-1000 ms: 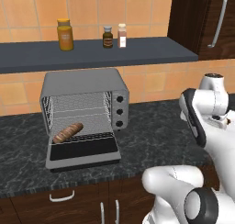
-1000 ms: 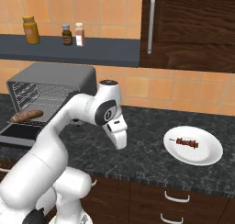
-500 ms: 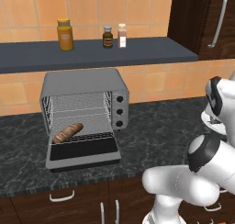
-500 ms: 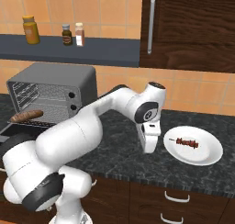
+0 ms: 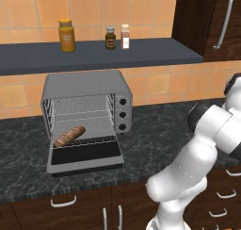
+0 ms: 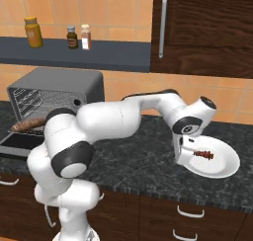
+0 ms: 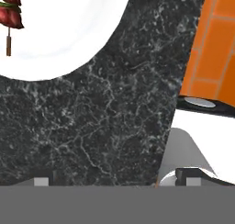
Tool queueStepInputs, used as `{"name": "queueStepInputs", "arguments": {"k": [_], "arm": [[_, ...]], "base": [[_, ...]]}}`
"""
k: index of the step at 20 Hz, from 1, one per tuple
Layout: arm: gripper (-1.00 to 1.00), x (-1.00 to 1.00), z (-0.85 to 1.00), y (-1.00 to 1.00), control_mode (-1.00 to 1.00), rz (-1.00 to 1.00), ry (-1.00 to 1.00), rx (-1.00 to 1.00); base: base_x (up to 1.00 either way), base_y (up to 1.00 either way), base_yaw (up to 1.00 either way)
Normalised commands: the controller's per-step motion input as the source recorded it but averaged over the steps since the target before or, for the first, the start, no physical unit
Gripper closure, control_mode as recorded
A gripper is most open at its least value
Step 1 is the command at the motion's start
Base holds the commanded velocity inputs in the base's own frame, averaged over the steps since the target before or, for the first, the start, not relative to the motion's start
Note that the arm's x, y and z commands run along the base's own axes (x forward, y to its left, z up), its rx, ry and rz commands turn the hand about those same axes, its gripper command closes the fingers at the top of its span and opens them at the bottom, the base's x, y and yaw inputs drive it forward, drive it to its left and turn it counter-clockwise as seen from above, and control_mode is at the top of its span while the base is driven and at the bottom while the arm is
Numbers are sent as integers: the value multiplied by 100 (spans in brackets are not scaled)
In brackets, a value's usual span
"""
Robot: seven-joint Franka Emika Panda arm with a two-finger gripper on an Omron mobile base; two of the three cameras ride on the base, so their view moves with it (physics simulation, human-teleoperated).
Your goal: Pick up the kebab skewer and baguette bread, and place them inside the toaster oven. Close the toaster oven door and start by setting the timer.
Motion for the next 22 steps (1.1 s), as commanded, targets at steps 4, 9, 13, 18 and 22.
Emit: {"name": "queueStepInputs", "arguments": {"k": [4,9,13,18,22], "arm": [[-100,19,-34,-8,-100,-5,0,0],[-100,19,-28,0,-100,-12,0,0],[-100,46,-10,-1,-100,-15,0,0],[-100,20,-18,-2,-100,-6,1,0],[-100,1,-33,18,-100,0,0,0]], "base": [[0,0,0],[0,0,0],[0,0,0],[0,0,0],[0,0,0]]}}
